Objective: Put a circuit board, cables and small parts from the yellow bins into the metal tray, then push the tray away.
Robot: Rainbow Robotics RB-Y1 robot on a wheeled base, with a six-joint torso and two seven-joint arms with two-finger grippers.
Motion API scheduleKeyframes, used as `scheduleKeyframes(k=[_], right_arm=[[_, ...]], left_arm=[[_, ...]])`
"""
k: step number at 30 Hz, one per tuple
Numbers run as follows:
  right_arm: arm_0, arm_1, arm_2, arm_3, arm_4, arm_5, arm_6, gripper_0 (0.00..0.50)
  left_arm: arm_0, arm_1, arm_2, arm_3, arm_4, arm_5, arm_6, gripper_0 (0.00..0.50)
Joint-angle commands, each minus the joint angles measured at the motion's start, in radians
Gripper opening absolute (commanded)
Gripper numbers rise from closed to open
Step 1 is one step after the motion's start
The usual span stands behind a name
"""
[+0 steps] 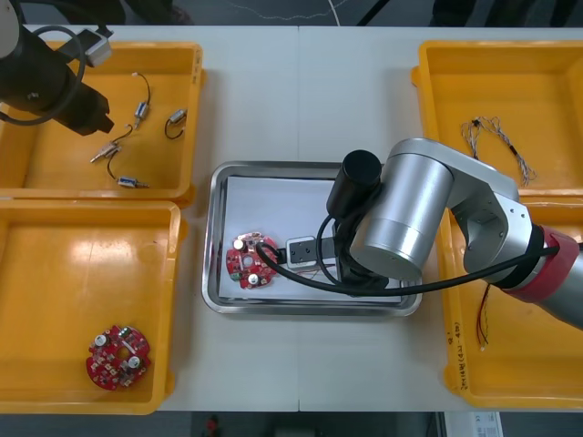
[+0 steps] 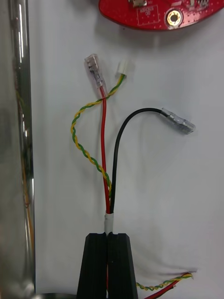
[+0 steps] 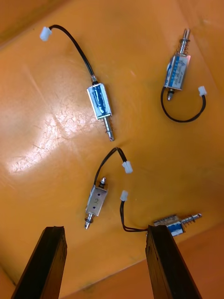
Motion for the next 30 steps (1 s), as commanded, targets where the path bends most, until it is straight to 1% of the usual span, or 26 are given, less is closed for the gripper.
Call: scheduleKeyframes(k=[1,4,5,6,7,8,9,13,19,24,28,30], right_arm=[[0.004,-0.019,0.007,0.014,-0.001,-0.013,-0.013,0.000],[0.004,-0.020,0.007,0.014,0.002,-0.013,-0.013,0.000],[0.004,-0.020,0.007,0.014,0.002,-0.013,-0.013,0.111],[0.004,-0.020,0.007,0.014,0.004,-0.013,-0.013,0.205],[0.004,-0.020,0.006,0.013,0.004,-0.013,-0.013,0.380],[0.004,-0.020,0.006,0.011,0.002,-0.013,-0.015,0.470],[0.004,-0.020,0.006,0.011,0.002,-0.013,-0.018,0.500],[0.004,-0.020,0.001,0.010,-0.008,-0.013,-0.024,0.500],[0.004,-0.020,-0.014,-0.014,-0.017,-0.002,-0.032,0.500],[0.004,-0.013,-0.056,-0.060,-0.017,0.007,-0.033,0.500],[0.004,0.001,-0.108,-0.110,-0.017,0.054,-0.033,0.500],[0.004,0.021,-0.155,-0.133,-0.019,0.114,-0.035,0.500]], left_arm=[[-0.039,0.014,-0.019,0.033,0.000,-0.066,-0.127,0.500],[-0.039,0.014,-0.045,0.069,0.004,-0.111,-0.131,0.500],[-0.039,0.014,-0.060,0.079,0.004,-0.123,-0.133,0.500],[-0.038,0.014,-0.065,0.081,0.001,-0.129,-0.133,0.500],[-0.036,0.016,-0.074,0.087,-0.003,-0.137,-0.131,0.500],[-0.034,0.014,-0.082,0.092,0.001,-0.145,-0.130,0.500],[-0.031,0.014,-0.089,0.093,0.003,-0.151,-0.130,0.500],[-0.018,0.014,-0.114,0.095,0.001,-0.177,-0.125,0.500],[0.027,0.014,-0.148,0.093,-0.006,-0.246,-0.125,0.500],[0.042,0.014,-0.169,0.095,-0.020,-0.275,-0.134,0.500],[0.056,0.014,-0.185,0.095,-0.029,-0.298,-0.133,0.500],[0.073,0.014,-0.186,0.093,-0.031,-0.315,-0.136,0.500]])
